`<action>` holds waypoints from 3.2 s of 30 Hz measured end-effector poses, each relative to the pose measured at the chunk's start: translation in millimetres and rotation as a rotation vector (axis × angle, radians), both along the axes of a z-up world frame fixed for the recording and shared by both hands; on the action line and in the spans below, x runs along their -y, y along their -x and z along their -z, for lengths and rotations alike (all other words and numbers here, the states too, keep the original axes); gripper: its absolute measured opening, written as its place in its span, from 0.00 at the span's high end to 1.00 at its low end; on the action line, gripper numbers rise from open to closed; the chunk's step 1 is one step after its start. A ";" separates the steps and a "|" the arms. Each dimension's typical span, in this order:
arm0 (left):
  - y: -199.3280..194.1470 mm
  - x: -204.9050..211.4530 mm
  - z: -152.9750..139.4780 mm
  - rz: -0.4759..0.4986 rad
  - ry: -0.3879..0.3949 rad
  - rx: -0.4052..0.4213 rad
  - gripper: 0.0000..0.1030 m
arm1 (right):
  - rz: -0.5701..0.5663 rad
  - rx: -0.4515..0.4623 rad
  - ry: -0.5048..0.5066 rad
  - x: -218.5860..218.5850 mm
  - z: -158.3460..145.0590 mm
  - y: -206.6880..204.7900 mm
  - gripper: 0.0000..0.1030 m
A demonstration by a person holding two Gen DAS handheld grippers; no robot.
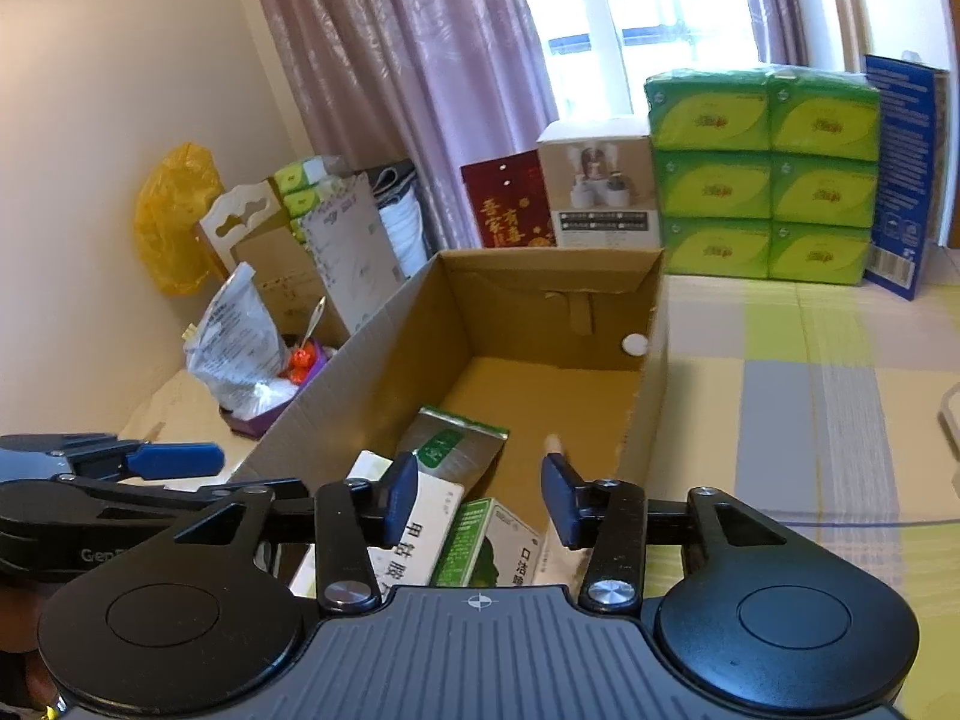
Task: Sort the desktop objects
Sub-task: 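Open the left tool to drop the medicine box while the right tool releases the spoon, then withdraw both tools from the cardboard box toward the remaining items, then grasp the red candy packet with the left tool while the right tool grasps the black cable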
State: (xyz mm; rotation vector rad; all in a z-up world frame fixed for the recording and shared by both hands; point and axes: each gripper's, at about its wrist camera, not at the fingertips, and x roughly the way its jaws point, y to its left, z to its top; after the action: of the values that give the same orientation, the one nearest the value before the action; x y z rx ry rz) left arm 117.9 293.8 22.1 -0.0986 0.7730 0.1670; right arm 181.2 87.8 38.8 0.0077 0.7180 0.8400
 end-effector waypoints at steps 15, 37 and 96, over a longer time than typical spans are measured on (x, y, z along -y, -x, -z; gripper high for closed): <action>46.0 52.5 -21.9 0.001 0.012 0.044 0.11 | 0.103 -0.017 0.011 101.4 -10.2 35.7 0.33; 79.0 167.3 -33.5 0.084 0.004 0.061 0.01 | 0.224 0.000 0.061 228.3 -19.6 64.1 0.02; -158.6 391.9 124.9 0.401 0.017 -0.049 0.02 | -0.078 0.074 0.398 360.6 95.8 -172.1 0.38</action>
State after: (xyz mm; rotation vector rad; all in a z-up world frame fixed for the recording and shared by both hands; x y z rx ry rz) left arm 276.5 -98.1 -102.9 0.0455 0.8281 -0.2186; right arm 353.3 -272.7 -57.0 -0.4082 0.8096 0.7553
